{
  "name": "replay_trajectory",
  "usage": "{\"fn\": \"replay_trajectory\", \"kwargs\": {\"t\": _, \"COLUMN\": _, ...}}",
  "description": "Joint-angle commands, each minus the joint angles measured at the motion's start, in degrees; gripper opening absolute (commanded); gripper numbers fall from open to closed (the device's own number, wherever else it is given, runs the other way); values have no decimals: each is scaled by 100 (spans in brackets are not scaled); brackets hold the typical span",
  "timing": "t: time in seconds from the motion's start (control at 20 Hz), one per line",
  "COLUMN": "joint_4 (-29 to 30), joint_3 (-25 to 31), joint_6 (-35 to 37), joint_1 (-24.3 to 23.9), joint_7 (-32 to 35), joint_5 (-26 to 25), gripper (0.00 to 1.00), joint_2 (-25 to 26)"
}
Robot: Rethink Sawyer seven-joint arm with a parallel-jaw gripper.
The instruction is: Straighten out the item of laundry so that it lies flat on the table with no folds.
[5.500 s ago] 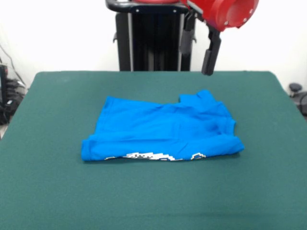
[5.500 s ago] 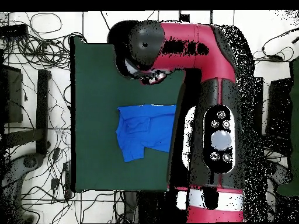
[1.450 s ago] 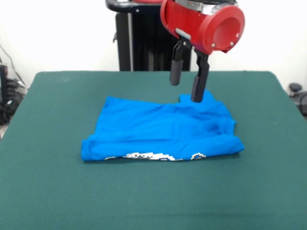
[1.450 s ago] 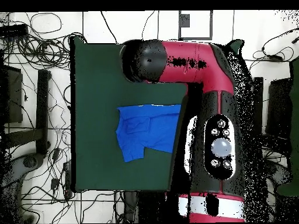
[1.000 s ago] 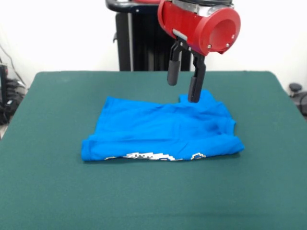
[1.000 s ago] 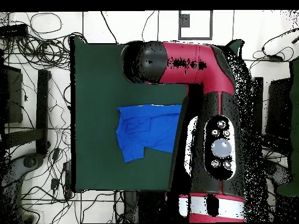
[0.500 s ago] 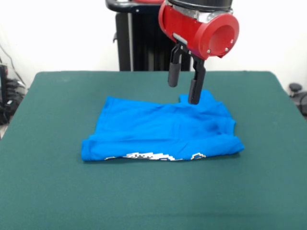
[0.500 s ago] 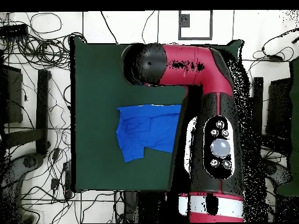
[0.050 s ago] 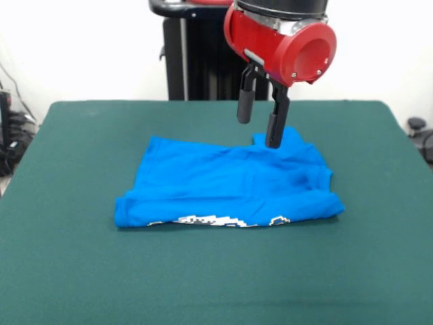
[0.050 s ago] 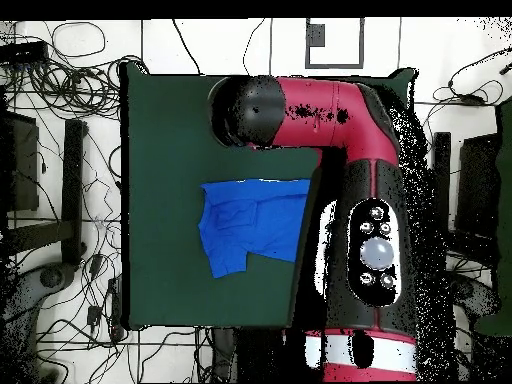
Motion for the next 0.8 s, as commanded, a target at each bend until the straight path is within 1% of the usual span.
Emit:
{"fn": "replay_trajectory", "kwargs": {"t": 0.05, "joint_4": 757, "joint_3": 88, "joint_6": -188, "joint_1": 135, "joint_7": 169, "joint_5": -44, "gripper": 100, "joint_2": 576}}
{"fn": "replay_trajectory", "kwargs": {"t": 0.2, "joint_4": 774, "joint_3": 120, "joint_6": -421, "joint_1": 118, "joint_7": 181, "joint_5": -58, "gripper": 100, "joint_2": 676}}
{"fn": "replay_trajectory", "kwargs": {"t": 0.35, "joint_4": 638, "joint_3": 70, "joint_6": -111, "joint_1": 162, "joint_7": 272, "joint_5": -27, "gripper": 100, "joint_2": 770}}
{"fn": "replay_trajectory", "kwargs": {"t": 0.7, "joint_4": 556, "joint_3": -33, "joint_6": 150, "joint_1": 234, "joint_7": 383, "joint_5": 12, "gripper": 100, "joint_2": 814}}
{"fn": "replay_trajectory", "kwargs": {"t": 0.8, "joint_4": 594, "joint_3": -42, "joint_6": 119, "joint_1": 225, "joint_7": 368, "joint_5": 28, "gripper": 100, "joint_2": 813}}
